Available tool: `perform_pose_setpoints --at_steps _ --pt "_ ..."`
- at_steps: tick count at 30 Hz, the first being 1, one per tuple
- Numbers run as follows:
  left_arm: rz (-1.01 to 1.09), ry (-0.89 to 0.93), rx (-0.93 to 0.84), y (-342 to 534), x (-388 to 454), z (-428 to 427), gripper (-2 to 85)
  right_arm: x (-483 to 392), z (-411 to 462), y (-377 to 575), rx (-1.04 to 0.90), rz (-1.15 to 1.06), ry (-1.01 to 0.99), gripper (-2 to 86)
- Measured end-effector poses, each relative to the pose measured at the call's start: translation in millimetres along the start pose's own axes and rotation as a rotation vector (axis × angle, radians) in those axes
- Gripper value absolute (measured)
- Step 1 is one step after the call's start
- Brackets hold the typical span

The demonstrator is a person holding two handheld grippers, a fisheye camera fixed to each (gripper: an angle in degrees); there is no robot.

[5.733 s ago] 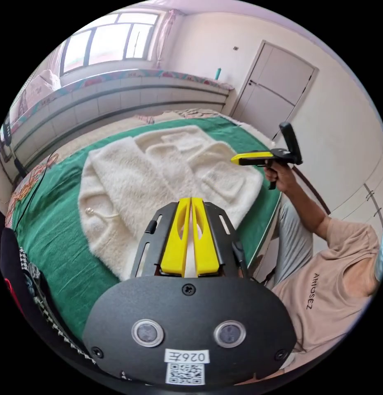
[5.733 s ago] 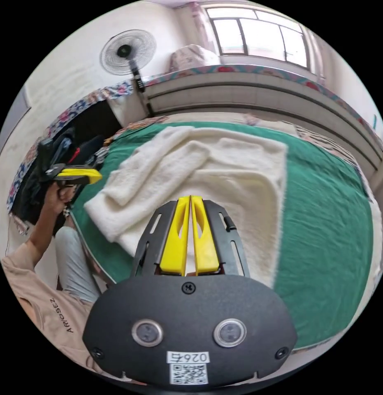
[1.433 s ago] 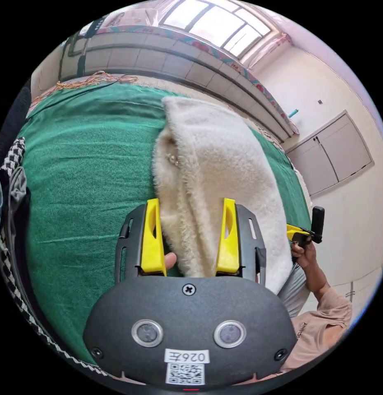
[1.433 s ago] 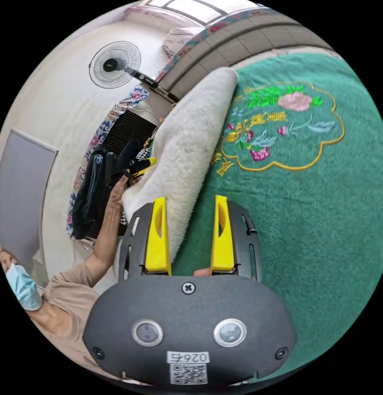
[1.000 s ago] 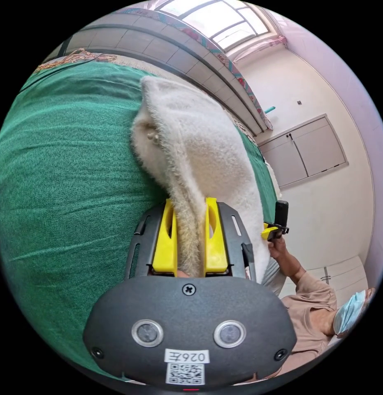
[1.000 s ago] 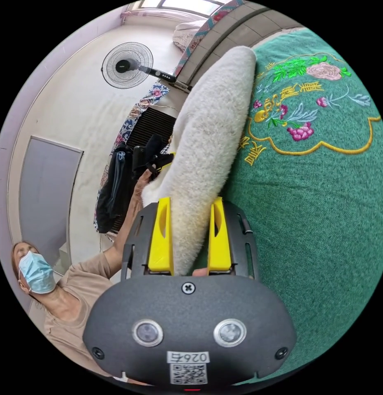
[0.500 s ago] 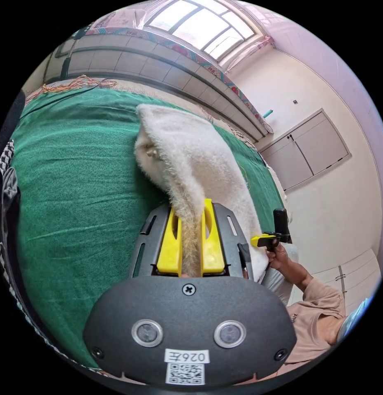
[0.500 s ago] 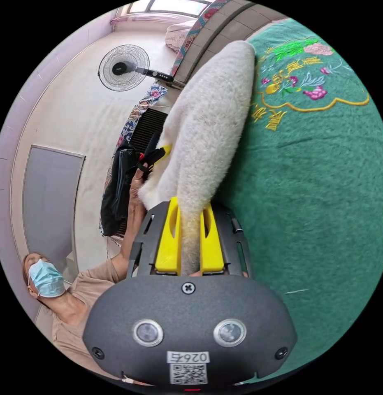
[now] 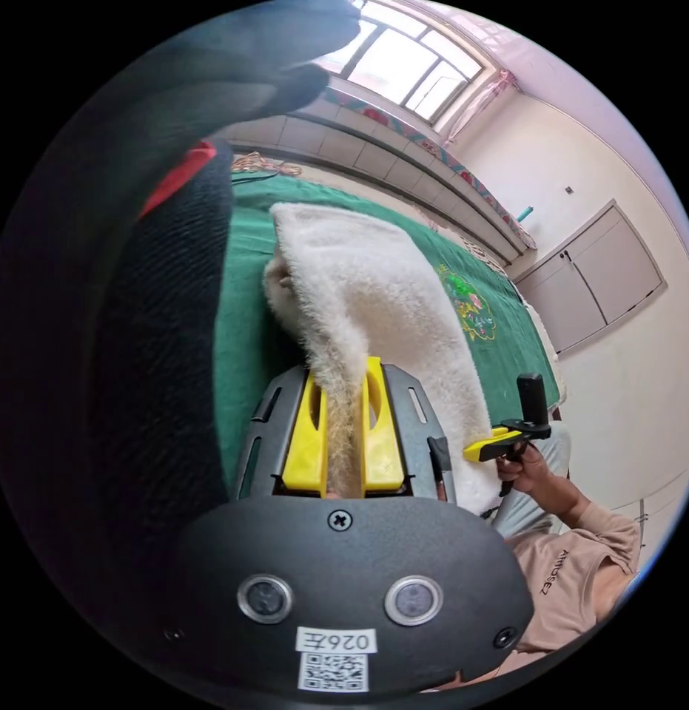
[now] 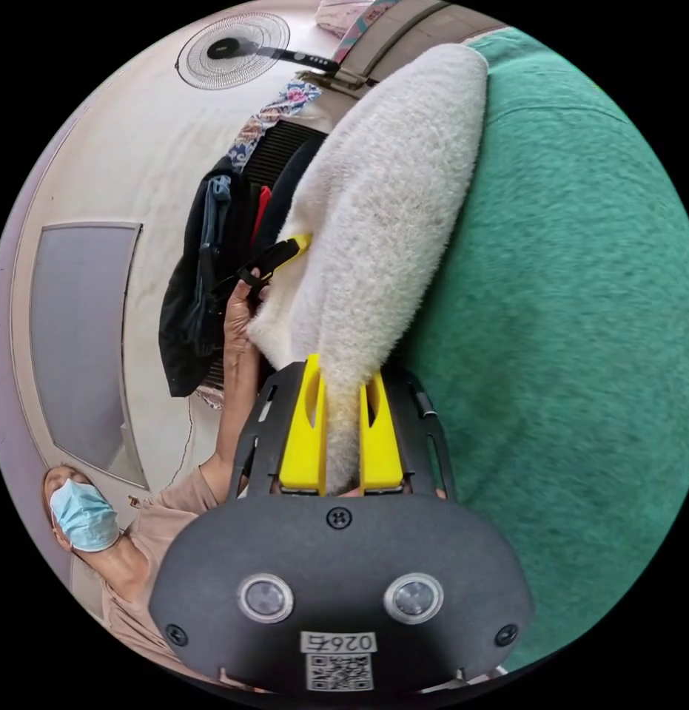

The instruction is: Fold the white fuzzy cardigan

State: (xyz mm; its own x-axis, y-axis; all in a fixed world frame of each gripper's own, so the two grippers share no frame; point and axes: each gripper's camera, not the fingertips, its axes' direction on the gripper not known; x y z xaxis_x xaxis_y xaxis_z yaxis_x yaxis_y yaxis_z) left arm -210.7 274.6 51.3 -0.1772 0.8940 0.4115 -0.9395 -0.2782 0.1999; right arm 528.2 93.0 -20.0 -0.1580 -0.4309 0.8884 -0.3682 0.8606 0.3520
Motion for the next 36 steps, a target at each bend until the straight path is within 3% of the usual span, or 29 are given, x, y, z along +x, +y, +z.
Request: perform_pose_setpoints --at_steps 4,9,23,28,36 --pt "0.042 -0.152 -0.073 -1.1 18.0 11.1 7.4 -12.3 37.8 16.2 -0.007 -0.03 0.045 4.7" --pt "0.0 -0.118 -0.097 -11.2 17.8 17.8 7.9 -5.1 48.0 46.1 0.075 -0.022 0.043 6.3" --pt "0.0 -0.107 -0.118 -21.5 19.9 25.6 8.7 -36.1 60.5 130.6 0.189 -0.219 0.279 8.3" --pt "-0.005 -0.102 -0.142 -25.0 14.3 35.1 9.4 -22.4 26.8 115.0 0.348 -0.141 0.301 11.8" --pt "-0.002 -0.101 -0.15 -28.2 3.8 37.6 9.3 27.7 71.7 32.2 0.293 0.001 0.185 17.2"
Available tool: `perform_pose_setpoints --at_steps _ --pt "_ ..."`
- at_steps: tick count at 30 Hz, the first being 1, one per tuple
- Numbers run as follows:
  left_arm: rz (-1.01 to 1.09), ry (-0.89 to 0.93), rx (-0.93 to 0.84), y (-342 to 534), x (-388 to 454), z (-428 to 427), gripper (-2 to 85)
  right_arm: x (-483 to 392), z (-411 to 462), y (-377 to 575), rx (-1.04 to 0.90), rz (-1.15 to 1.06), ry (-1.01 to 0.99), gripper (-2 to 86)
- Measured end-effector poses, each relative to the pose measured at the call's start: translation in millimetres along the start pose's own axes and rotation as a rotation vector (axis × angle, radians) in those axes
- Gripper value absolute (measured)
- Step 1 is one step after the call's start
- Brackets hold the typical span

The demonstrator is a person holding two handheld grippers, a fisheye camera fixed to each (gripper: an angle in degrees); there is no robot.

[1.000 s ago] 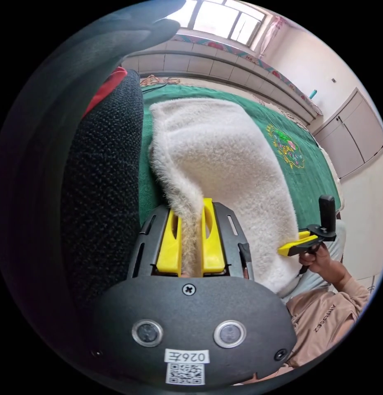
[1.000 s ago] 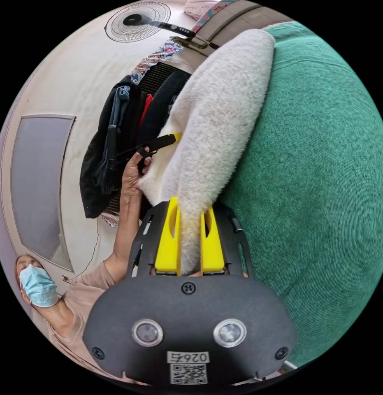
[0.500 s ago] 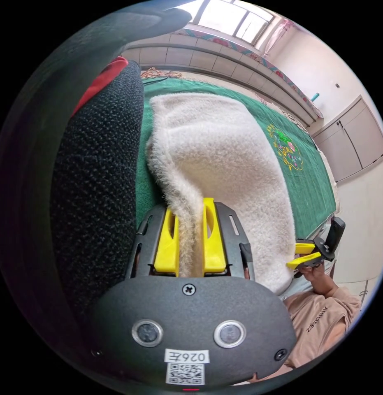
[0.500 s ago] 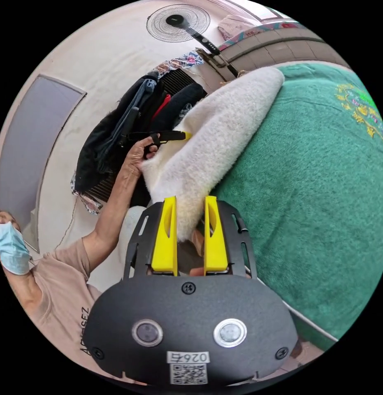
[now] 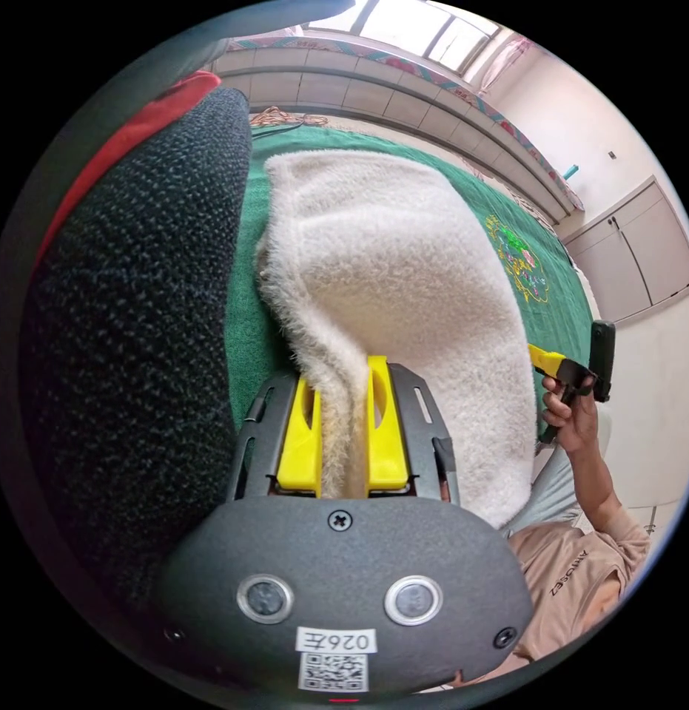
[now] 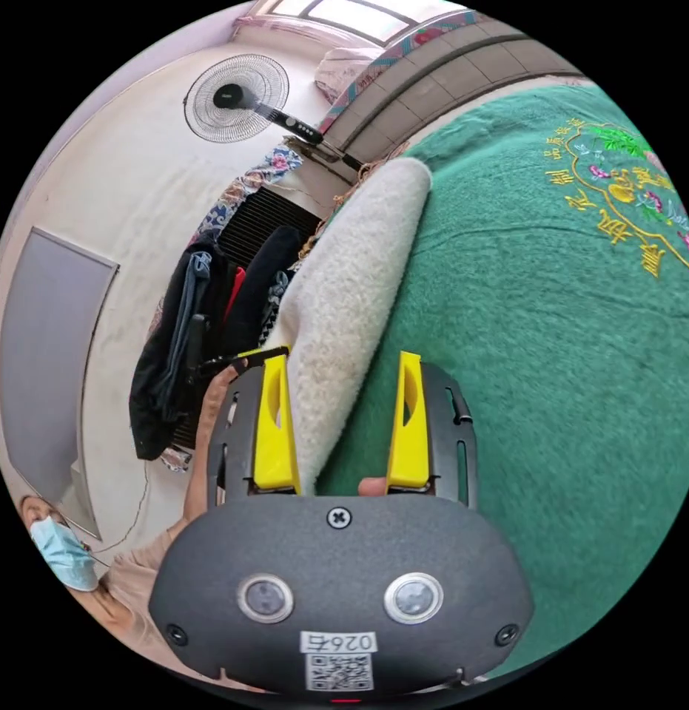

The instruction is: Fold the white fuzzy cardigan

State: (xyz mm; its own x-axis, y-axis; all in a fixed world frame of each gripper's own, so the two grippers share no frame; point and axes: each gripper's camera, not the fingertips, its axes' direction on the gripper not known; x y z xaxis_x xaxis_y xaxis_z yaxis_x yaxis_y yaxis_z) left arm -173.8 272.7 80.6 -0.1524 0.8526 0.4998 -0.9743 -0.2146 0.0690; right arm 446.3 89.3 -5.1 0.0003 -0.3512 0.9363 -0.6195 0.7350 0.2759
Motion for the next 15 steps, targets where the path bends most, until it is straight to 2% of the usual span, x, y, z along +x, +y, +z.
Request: perform_pose_setpoints --at_steps 6,10,15 --pt "0.003 0.014 0.0 -2.1 -13.3 -0.1 8.8 -10.6 54.6 -21.2 -0.054 0.025 -0.116 18.2" --pt "0.007 0.027 -0.004 -3.3 -23.6 -1.5 8.5 -11.6 77.5 -32.2 -0.126 0.064 -0.031 9.7" --pt "0.006 0.112 0.001 -4.2 -36.8 -1.1 8.3 -1.4 82.1 -29.0 -0.159 0.109 -0.121 4.2"
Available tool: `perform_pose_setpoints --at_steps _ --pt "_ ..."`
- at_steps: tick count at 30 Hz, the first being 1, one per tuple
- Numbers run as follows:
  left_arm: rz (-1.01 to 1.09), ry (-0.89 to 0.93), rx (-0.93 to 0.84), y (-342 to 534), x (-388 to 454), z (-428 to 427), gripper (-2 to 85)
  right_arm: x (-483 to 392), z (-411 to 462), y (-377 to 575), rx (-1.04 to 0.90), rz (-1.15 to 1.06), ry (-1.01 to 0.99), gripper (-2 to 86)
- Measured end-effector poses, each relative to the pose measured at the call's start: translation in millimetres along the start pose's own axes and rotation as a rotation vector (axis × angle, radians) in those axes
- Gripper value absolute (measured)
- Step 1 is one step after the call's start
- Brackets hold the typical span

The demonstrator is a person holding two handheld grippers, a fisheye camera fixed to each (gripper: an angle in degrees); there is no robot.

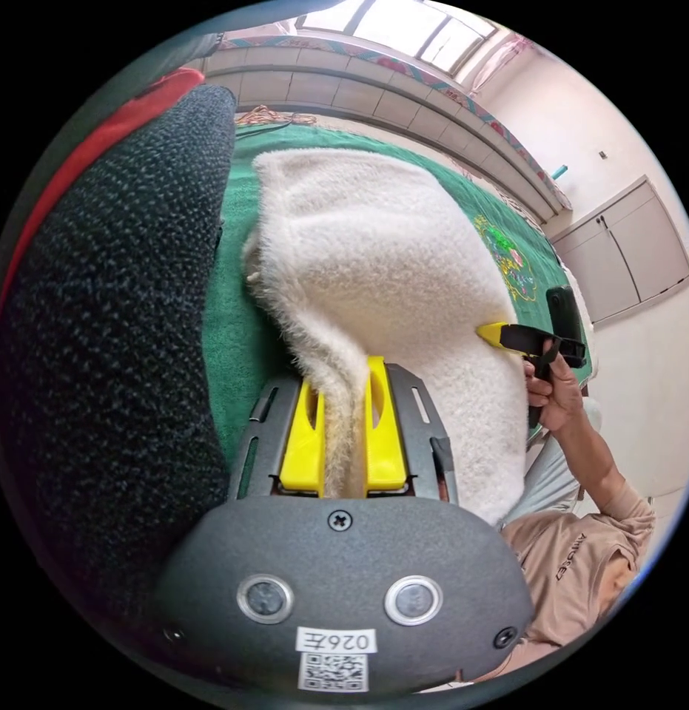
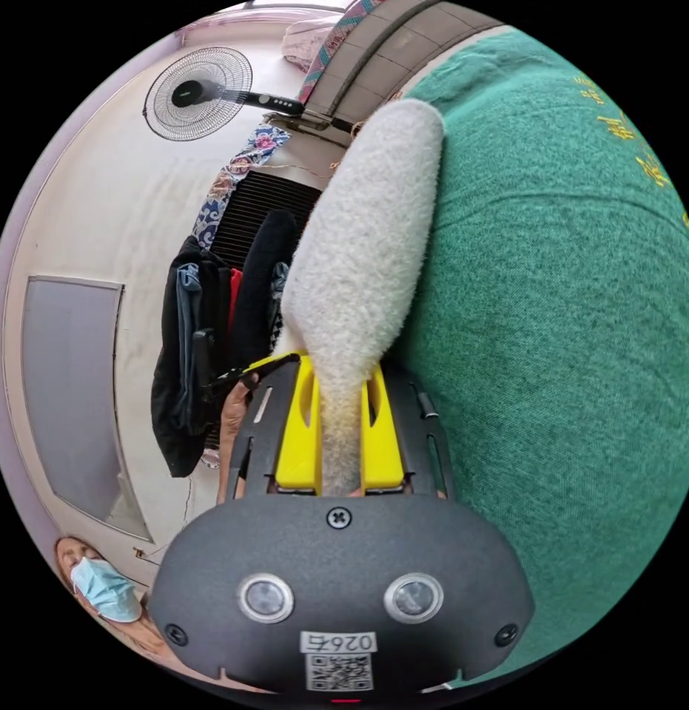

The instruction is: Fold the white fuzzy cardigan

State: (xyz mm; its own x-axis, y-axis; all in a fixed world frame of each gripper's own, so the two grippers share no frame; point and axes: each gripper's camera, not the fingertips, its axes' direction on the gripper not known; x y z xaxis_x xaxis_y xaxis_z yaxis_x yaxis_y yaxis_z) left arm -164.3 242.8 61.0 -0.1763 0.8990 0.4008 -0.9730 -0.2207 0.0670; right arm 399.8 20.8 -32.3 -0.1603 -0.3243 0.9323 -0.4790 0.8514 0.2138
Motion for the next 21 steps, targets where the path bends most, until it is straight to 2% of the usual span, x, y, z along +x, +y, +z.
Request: perform_pose_setpoints --at_steps 7,9,14,16,18,21 --pt "0.017 0.374 -0.038 -30.7 14.2 45.4 8.1 -0.2 -59.9 17.3 0.002 -0.089 0.114 3.8" --pt "0.037 0.415 -0.063 -45.2 37.4 63.3 8.1 10.7 -86.3 29.2 0.021 -0.075 0.13 3.8" --pt "0.177 0.342 -0.117 -86.7 131.9 100.8 8.1 54.5 -162.5 77.5 0.097 -0.022 0.205 4.1" --pt "0.266 0.245 -0.129 -102.6 182.1 122.0 8.2 78.7 -182.7 88.4 0.135 0.06 0.208 4.5" --pt "0.312 0.164 -0.112 -107.8 209.1 132.1 8.2 92.7 -197.3 92.7 0.194 0.115 0.174 5.0" --pt "0.368 0.081 -0.039 -99.1 224.1 136.1 8.2 85.7 -193.8 87.3 0.202 0.087 0.287 5.7"
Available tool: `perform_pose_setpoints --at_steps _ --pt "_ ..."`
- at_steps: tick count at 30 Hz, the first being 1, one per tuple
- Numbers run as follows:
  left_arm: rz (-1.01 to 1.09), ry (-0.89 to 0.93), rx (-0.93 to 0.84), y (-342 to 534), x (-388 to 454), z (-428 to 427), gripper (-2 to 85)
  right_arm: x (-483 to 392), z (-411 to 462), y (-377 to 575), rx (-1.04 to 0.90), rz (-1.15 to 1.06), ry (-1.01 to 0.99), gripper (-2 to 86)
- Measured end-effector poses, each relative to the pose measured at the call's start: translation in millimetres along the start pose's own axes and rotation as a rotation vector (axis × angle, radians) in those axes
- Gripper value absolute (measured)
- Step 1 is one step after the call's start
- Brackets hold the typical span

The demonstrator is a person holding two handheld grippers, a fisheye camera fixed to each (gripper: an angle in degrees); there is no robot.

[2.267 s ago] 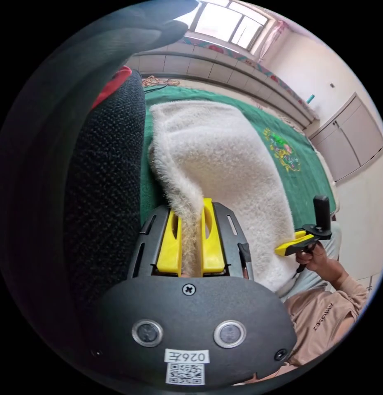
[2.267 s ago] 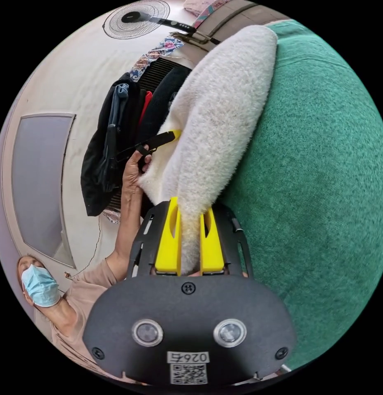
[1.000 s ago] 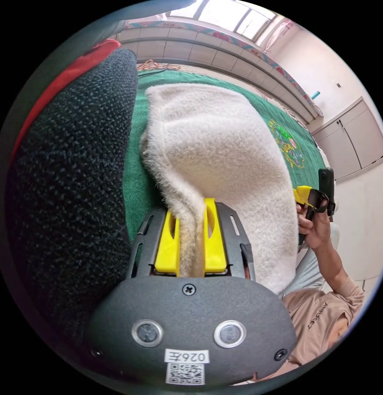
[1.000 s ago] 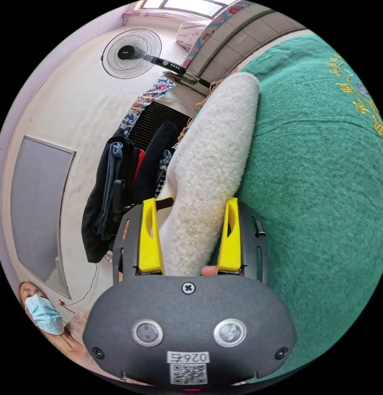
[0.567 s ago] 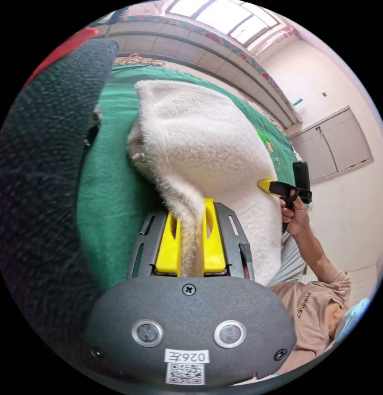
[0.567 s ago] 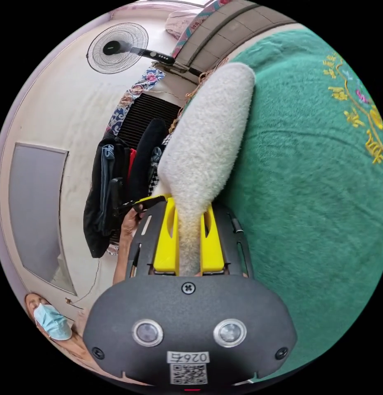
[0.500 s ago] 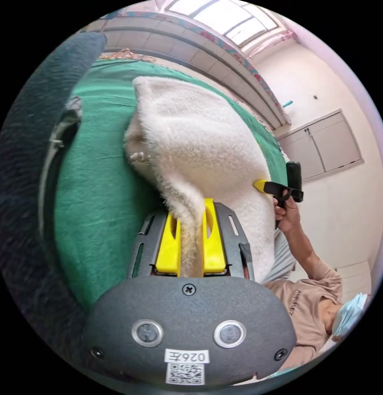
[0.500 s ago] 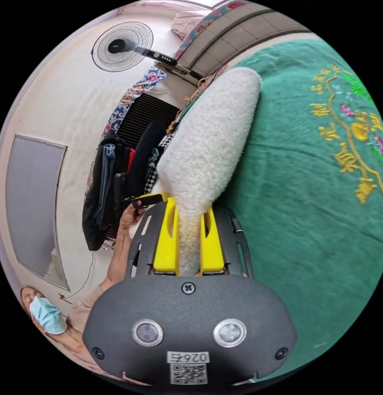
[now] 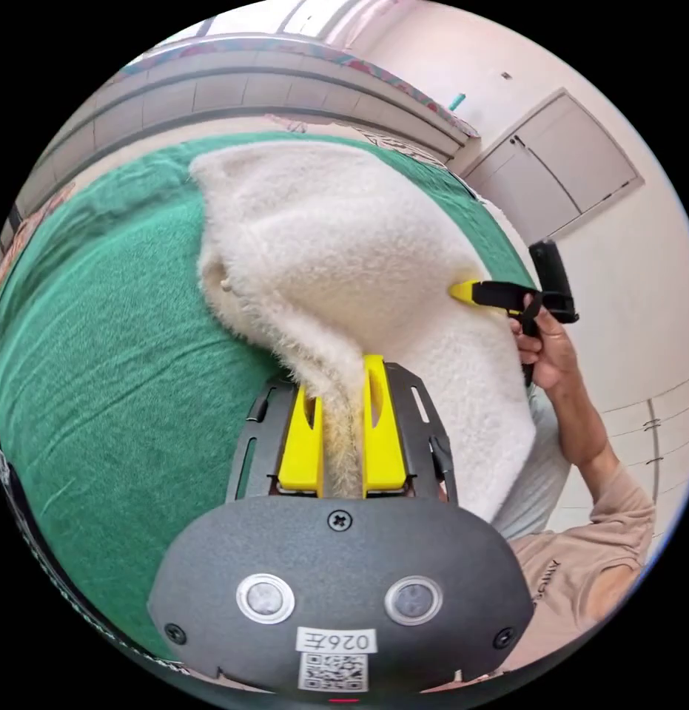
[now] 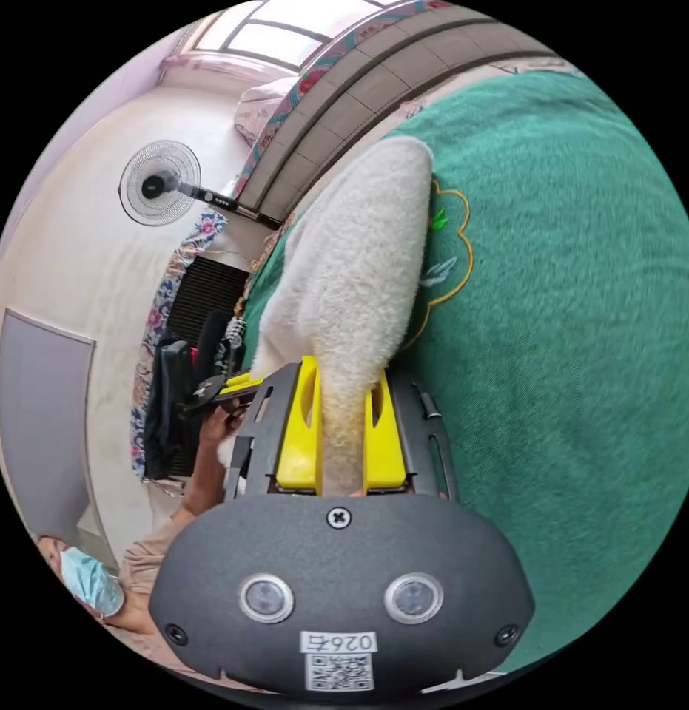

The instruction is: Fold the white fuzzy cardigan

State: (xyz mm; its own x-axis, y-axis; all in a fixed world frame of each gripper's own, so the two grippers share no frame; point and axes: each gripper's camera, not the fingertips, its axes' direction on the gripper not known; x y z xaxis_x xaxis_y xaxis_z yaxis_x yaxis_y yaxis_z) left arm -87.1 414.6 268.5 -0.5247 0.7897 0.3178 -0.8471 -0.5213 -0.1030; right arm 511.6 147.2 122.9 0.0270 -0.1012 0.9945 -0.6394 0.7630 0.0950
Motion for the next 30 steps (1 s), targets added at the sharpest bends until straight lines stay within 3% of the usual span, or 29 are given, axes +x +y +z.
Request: perform_pose_setpoints --at_steps 5,10,18,24,30 --pt "-0.12 0.166 0.039 21.9 -44.7 -7.3 8.2 -33.9 53.3 27.3 -0.019 -0.082 0.167 7.4" --pt "-0.238 0.388 0.088 42.1 -94.7 -13.3 8.7 -38.0 64.9 69.8 0.025 -0.065 0.122 9.7" --pt "-0.281 0.395 0.201 69.9 -124.9 -55.4 7.4 -94.9 70.2 157.6 0.065 -0.244 0.351 10.3" --pt "-0.285 0.409 0.221 81.9 -138.1 -66.8 7.2 -123.0 45.4 241.2 0.234 -0.385 0.202 9.1" --pt "-0.25 0.378 0.22 81.1 -137.4 -72.9 9.1 -195.9 118.9 333.1 0.049 -0.71 0.159 12.2"
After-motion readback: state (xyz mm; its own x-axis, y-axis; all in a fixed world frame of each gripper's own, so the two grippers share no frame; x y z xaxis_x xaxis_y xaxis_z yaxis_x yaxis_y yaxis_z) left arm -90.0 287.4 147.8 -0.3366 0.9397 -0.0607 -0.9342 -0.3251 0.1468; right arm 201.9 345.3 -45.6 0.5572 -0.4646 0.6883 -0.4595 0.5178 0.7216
